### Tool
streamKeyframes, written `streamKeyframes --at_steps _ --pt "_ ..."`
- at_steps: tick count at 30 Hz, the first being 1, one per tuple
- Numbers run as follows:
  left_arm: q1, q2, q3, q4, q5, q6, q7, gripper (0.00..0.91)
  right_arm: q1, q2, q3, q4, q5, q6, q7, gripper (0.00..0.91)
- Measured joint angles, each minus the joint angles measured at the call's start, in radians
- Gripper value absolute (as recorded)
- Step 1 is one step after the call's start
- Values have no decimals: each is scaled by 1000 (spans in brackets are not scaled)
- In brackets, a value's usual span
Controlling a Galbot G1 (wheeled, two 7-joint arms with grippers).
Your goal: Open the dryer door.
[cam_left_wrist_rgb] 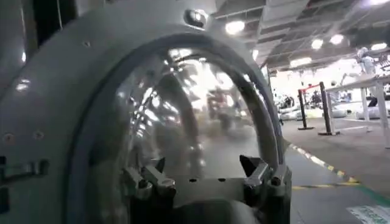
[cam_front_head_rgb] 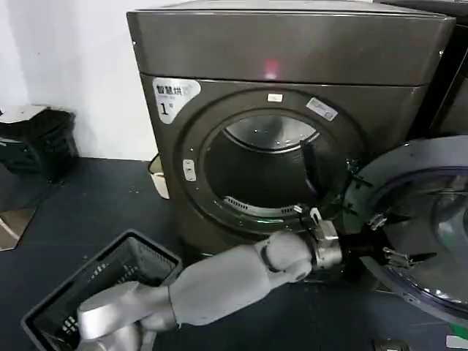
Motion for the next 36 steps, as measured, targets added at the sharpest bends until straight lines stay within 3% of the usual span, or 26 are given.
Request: streamKeyframes --at_steps 11,18,20,26,29,36 --pt "-3 2 3 -6 11 -40 -71 907 -6 -2 19 -9 2 -2 -1 907" --pt "-4 71 44 -51 -5 -189 -88 907 -24 -16 63 -42 5 -6 5 907" --pt "-3 107 51 -69 -11 -233 -75 907 -24 -19 72 -48 6 -6 5 907" --pt "-12 269 60 -175 -94 -240 -75 907 -21 -29 85 -54 9 -5 5 907" --pt "-16 370 79 -244 -162 -232 -30 907 -21 -36 102 -54 15 -6 13 907" --pt "21 598 105 -337 -154 -244 -1 907 -20 -69 145 -81 2 -33 18 907"
